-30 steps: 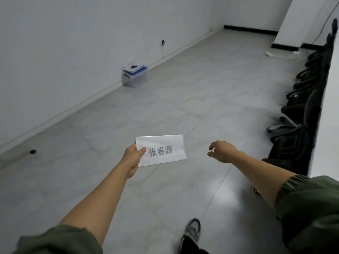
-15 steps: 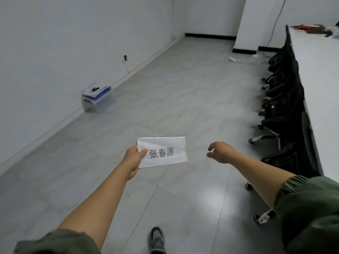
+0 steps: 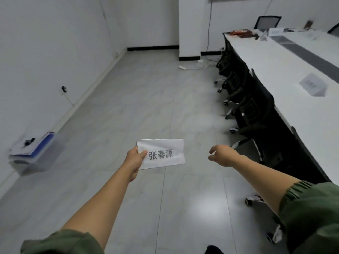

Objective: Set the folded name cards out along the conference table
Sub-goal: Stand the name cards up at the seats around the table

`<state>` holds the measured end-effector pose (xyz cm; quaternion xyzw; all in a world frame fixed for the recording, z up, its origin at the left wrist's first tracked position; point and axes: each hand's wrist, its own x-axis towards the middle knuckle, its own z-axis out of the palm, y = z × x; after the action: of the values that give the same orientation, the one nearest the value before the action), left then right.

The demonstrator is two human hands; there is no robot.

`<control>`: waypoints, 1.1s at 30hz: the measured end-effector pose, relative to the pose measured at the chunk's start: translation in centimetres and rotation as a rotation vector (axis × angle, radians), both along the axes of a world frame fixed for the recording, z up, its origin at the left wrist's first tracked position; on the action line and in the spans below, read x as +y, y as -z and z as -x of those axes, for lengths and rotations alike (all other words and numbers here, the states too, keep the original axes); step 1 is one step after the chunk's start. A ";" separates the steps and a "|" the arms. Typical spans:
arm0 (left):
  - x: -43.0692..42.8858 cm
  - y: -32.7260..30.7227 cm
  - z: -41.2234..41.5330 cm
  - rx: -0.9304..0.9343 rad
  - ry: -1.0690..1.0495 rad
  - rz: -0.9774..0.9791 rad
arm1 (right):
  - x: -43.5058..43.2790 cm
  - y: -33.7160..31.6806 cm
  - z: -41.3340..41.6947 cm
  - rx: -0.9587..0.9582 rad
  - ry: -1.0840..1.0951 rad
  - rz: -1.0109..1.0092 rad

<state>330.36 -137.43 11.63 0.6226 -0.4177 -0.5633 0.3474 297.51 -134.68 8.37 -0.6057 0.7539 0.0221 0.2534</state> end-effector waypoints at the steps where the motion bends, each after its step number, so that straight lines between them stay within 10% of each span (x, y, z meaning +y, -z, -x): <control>1: -2.3 0.0 0.6 0.003 0.020 -0.003 | -1.4 0.0 0.6 0.001 0.023 -0.002; 33: -81.7 -0.9 23.6 0.009 0.357 0.071 | -72.6 0.9 22.3 -0.013 0.327 0.005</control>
<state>306.79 -219.08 12.54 0.5236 -0.5395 -0.6036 0.2655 275.19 -207.25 7.48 -0.4756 0.8409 -0.0252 0.2571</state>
